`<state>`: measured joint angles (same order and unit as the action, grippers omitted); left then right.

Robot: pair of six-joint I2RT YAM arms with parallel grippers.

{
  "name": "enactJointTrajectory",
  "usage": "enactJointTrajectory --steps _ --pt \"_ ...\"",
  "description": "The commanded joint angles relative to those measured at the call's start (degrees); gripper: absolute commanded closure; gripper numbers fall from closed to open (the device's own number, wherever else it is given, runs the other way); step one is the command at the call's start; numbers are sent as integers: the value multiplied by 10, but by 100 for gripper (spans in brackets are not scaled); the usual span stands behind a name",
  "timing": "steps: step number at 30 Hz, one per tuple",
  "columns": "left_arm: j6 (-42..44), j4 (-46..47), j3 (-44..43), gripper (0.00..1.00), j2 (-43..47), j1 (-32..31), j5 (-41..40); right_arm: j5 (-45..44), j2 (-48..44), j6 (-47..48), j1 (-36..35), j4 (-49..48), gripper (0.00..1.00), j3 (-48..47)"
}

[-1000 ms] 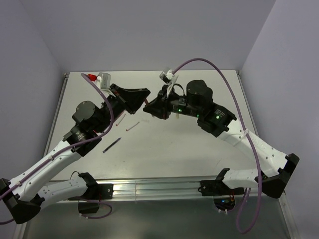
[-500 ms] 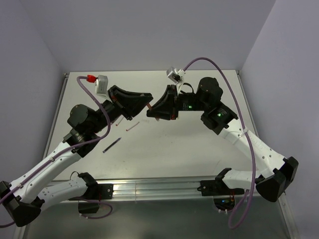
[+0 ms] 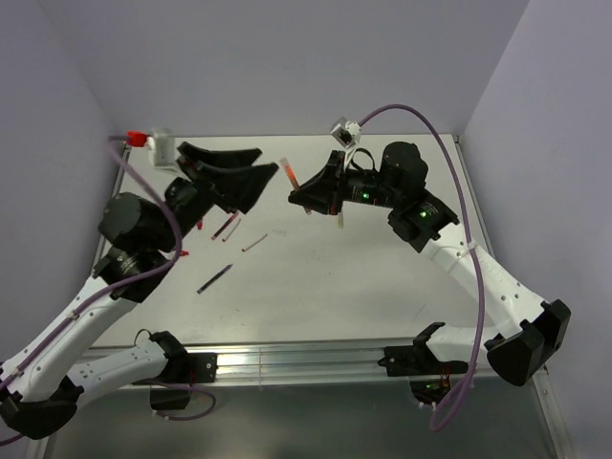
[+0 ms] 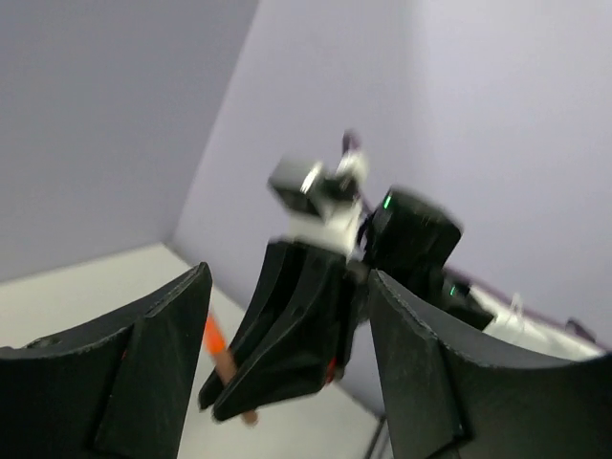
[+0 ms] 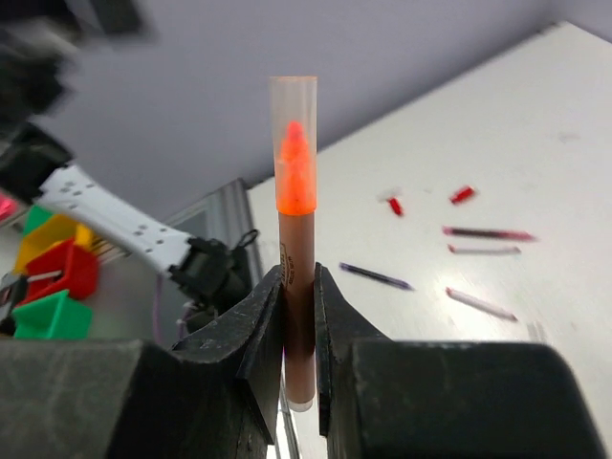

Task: Insert the pens into the pen caps
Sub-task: Place the pen at the center of the board.

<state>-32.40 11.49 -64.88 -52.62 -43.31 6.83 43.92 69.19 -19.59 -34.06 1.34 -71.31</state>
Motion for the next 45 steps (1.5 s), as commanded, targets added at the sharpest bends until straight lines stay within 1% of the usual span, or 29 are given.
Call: enactJointTrajectory --steps 1,3,4,6,7,8,10,13,16,17,19,20,22,23,26,29,31,34,45 --pt "40 -21 -70 28 31 3 -116 -94 -5 25 7 59 100 0" --pt "43 -58 -86 24 31 4 -165 -123 3 33 8 77 100 4" --pt "42 -101 -90 24 29 4 -204 -153 9 34 10 91 100 5" --pt "31 -144 -98 24 23 4 -226 -209 29 27 15 112 100 -1" --pt "17 -181 -97 25 23 5 -229 -267 37 22 19 133 100 -3" --pt "9 -191 -85 25 23 5 -227 -301 46 9 26 146 100 -7" --pt "0 -213 -70 25 30 5 -215 -344 78 -6 58 166 100 -7" --pt "-13 -250 -37 25 38 6 -206 -357 120 -39 119 165 100 13" --pt "-10 -272 -9 25 52 9 -198 -395 160 -38 156 169 100 16" --pt "-10 -276 0 25 53 9 -196 -411 189 -33 162 174 100 12" --pt "-8 -279 9 25 60 10 -193 -415 226 -28 182 174 100 6" --pt "-7 -279 17 25 63 11 -189 -420 263 -22 189 176 100 -5" --pt "-1 -273 25 25 67 12 -180 -425 297 -22 201 184 100 -18" --pt "-1 -274 26 25 66 13 -176 -427 329 -23 204 187 100 -29" --pt "8 -274 29 26 62 14 -169 -437 373 -27 207 193 100 -46" --pt "16 -270 36 26 60 16 -168 -438 393 -29 207 187 100 -58" --pt "20 -266 41 26 59 19 -165 -465 417 -26 207 202 100 -82" --pt "23 -265 44 26 56 24 -157 -480 441 -23 206 218 98 -96" --pt "23 -255 58 26 42 45 -124 -505 472 -12 204 238 87 -112"
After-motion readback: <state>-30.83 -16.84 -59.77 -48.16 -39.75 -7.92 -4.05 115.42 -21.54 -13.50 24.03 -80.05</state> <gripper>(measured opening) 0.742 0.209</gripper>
